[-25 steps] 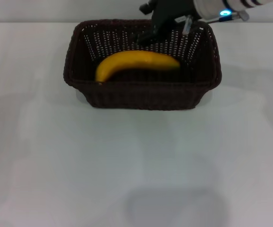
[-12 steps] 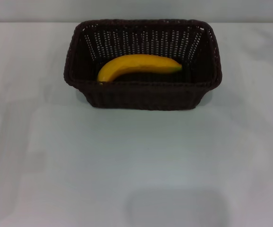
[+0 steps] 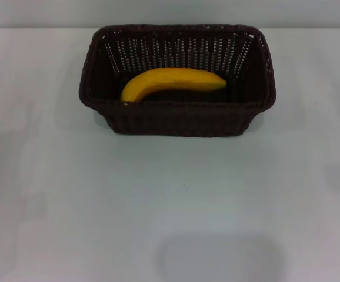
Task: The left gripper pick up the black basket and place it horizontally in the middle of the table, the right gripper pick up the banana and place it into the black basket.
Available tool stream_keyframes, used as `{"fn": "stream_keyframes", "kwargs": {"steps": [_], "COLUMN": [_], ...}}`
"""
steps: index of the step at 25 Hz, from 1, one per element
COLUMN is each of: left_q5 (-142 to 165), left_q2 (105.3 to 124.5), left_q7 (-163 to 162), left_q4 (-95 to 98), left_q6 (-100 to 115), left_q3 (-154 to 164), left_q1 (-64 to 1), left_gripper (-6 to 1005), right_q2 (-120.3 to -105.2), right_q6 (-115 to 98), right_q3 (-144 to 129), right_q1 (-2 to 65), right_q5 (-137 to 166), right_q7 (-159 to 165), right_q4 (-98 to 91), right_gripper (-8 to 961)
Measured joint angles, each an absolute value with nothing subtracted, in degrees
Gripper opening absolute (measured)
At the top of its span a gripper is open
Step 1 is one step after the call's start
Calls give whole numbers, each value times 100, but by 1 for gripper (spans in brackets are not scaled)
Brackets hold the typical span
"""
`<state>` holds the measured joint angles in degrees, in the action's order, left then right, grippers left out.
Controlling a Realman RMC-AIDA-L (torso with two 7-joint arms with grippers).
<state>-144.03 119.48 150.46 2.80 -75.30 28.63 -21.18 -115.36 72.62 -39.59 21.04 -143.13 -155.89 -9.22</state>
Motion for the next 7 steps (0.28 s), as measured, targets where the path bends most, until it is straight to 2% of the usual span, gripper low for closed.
{"fn": "stream_keyframes", "kwargs": {"steps": [7], "left_q5": [-14110], "left_q2": [11957], "left_q7": [15502], "left_q4": [142], "left_q6": [-7507], "left_q3": [2873], "left_q1": [-2307], "left_gripper": [811], "right_q2": [-11575], "right_q6": [7001], "right_q3": [-3968], "right_q1": [2148], "right_q5": [-14308], "right_q7": [-16080], "right_q4": [-703], "right_gripper": [738]}}
